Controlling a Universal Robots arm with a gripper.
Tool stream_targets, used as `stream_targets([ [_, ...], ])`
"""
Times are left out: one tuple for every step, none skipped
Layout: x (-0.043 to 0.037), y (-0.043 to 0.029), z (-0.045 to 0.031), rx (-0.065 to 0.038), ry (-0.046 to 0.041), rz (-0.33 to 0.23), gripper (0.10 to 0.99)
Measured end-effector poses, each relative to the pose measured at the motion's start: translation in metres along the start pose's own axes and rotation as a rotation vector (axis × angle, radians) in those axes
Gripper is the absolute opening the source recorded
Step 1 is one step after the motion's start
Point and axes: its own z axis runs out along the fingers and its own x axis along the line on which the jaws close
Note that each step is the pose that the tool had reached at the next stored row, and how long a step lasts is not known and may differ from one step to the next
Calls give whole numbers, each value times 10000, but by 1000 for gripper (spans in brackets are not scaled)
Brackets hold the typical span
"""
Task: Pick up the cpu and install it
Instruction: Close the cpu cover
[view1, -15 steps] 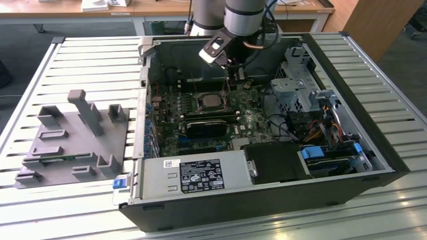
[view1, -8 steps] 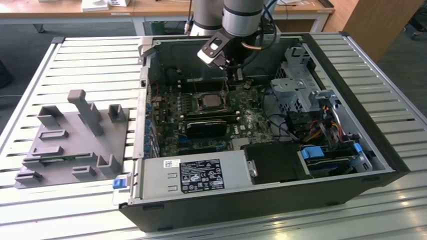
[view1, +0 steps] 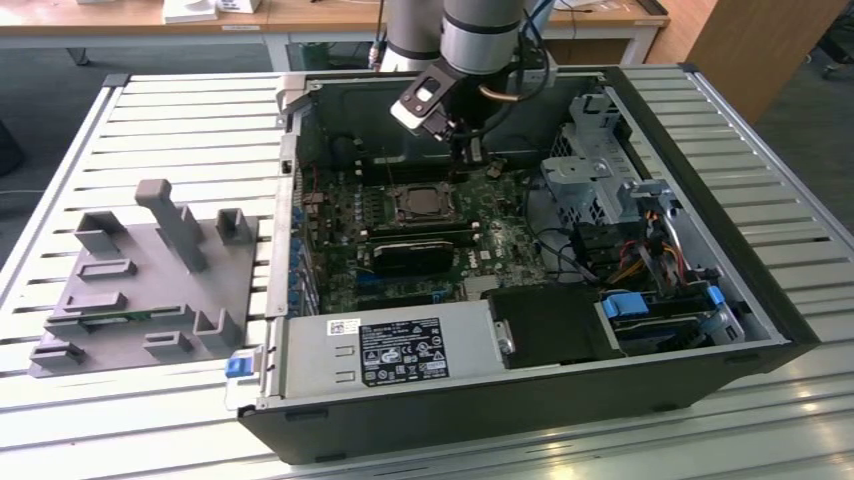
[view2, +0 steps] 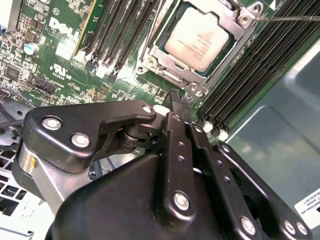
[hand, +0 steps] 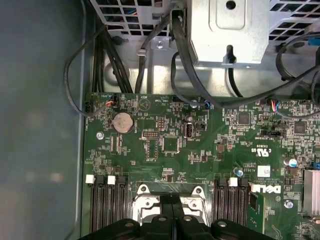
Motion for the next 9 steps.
stream_targets([
  [0,-11,2,2,0,0,106],
  [0,-25,5,3,0,0,106],
  [0,-41,8,5,-1,-1,106],
  [1,-58,11,5,0,-1,106],
  [1,-74,13,6,0,-1,106],
  [1,-87,15,8,-1,0,106],
  [1,-99,17,10,-3,1,106],
  [1,-110,19,11,-2,0,106],
  [1,-121,20,12,-1,0,106],
])
